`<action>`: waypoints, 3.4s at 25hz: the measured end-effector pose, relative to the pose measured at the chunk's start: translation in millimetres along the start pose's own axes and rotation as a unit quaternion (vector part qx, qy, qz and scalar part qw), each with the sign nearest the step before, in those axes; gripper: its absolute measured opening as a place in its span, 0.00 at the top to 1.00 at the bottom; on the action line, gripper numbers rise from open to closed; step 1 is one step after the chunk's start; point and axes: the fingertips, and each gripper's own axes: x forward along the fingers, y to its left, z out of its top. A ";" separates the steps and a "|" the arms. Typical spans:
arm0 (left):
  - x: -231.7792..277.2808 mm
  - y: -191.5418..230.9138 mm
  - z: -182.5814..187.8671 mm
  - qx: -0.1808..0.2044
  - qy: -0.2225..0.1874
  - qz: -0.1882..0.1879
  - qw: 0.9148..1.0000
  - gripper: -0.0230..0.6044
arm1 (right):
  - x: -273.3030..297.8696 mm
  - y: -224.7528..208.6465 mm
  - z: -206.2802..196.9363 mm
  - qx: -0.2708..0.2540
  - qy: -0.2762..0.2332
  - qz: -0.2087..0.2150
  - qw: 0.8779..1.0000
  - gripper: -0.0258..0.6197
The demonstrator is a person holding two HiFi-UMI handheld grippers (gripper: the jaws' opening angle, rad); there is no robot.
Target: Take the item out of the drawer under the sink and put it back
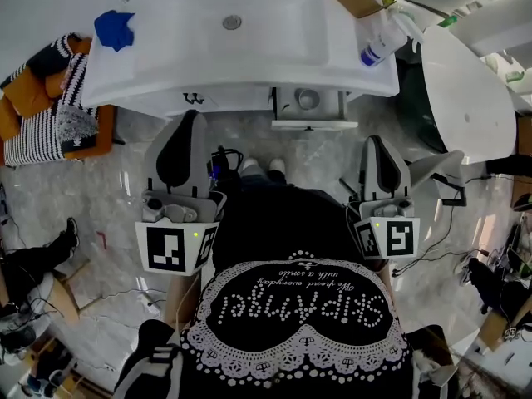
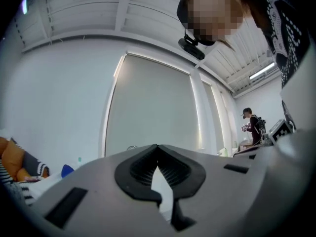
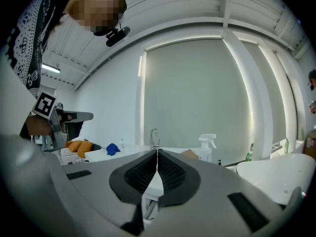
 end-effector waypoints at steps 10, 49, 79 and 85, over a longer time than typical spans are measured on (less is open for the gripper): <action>-22.9 35.2 3.8 0.001 -0.010 0.052 0.999 0.96 | 1.9 5.0 -2.1 0.016 -0.004 0.002 1.000 0.93; 28.7 52.8 -23.4 -0.048 0.066 0.028 0.996 0.96 | 109.6 21.2 -197.0 -0.226 0.302 0.171 0.910 0.84; 29.1 60.6 -52.1 -0.075 0.131 0.096 0.984 0.96 | 153.9 -7.3 -396.7 -0.367 0.470 0.282 0.752 0.84; 26.2 62.1 -55.8 -0.082 0.139 0.106 0.981 0.96 | 159.4 -7.2 -412.1 -0.395 0.462 0.285 0.741 0.85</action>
